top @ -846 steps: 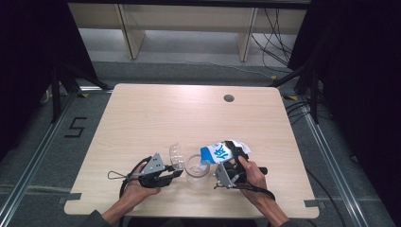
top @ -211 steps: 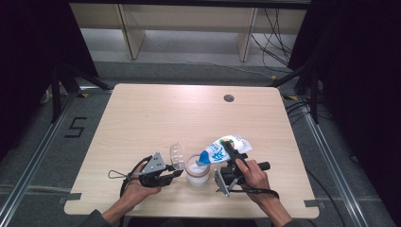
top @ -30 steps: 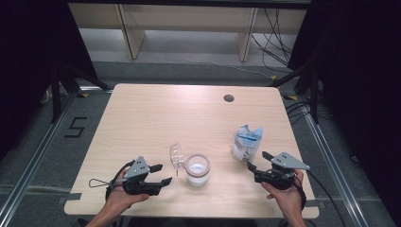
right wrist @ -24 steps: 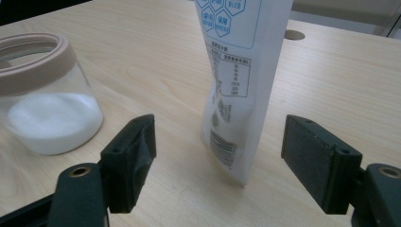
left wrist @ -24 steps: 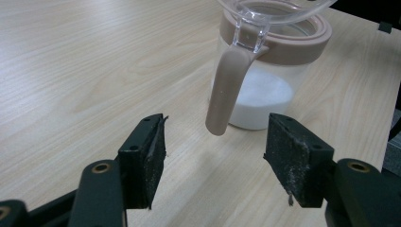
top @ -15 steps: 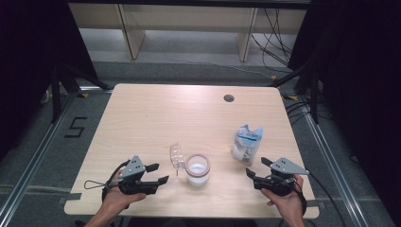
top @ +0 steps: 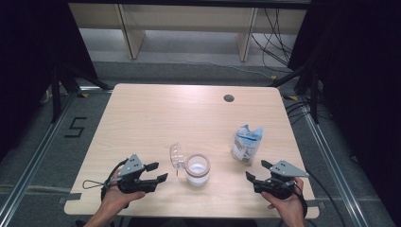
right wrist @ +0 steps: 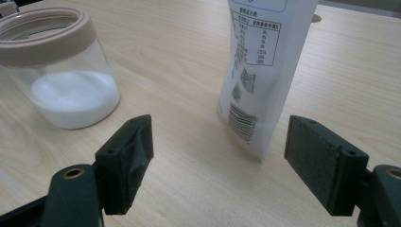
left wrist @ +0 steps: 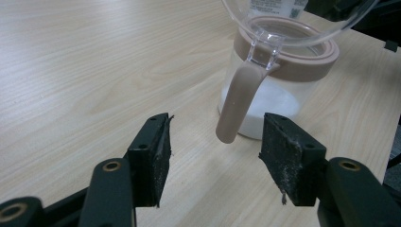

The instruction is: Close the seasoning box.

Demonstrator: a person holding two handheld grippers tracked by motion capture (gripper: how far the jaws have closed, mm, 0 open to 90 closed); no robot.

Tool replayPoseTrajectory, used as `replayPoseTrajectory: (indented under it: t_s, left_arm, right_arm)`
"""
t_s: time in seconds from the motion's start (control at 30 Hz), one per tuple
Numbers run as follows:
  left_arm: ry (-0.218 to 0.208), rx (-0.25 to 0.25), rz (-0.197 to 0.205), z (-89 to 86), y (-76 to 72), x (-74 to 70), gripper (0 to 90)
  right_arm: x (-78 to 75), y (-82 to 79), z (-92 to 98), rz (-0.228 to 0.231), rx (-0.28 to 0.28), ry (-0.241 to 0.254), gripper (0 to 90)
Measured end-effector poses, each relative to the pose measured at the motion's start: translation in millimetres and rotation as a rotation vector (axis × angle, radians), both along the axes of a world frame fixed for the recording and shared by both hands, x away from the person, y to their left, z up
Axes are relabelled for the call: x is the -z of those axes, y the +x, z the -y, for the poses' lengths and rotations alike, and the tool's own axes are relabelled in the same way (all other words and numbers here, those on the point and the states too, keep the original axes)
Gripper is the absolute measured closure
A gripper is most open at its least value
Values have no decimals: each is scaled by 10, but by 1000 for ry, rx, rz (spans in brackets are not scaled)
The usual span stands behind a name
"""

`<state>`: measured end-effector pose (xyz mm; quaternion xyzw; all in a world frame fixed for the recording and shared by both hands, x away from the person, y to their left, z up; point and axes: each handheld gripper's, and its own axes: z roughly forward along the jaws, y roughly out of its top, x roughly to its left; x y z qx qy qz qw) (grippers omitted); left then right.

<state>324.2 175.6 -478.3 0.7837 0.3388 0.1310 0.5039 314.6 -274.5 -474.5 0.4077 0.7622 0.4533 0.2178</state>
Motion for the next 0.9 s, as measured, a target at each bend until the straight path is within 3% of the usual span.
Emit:
replayPoseTrajectory:
  t_s: [0.17,0.2,0.23,0.27,0.33,0.37,0.4,0.53,0.57,0.6,0.9]
  left_arm:
    - [-10,-6,1,-13,-18,-9,437]
    - [-12,3,2,-22,-19,-12,440]
    - [-12,-2,4,-21,-32,-21,457]
    - [-18,2,7,-22,-37,-28,476]
    - [-25,11,22,-19,-46,-48,527]
    - [-36,13,33,-14,-53,-62,554]
    - [-39,22,42,-14,-57,-77,601]
    - [-54,43,63,9,-68,-127,724]
    - [-47,36,84,23,-72,-143,757]
    - [-43,36,88,22,-70,-153,803]
    - [-64,5,79,49,-9,-208,889]
  right_arm:
    - [-16,-17,-11,-12,16,19,255]
    - [-22,-15,-5,8,12,-4,255]
    - [-28,-29,-25,-7,15,16,256]
    - [-34,-17,-22,0,-8,1,256]
    - [-36,-29,-40,4,7,-4,256]
    - [-32,-46,-64,-18,15,18,257]
    - [-24,-19,-44,1,-9,-6,258]
    - [-26,-12,-36,18,-9,-14,261]
    - [-28,-41,-53,-16,16,9,262]
    - [-22,-36,-48,-8,13,19,262]
    - [-31,-45,-32,3,-10,-18,273]
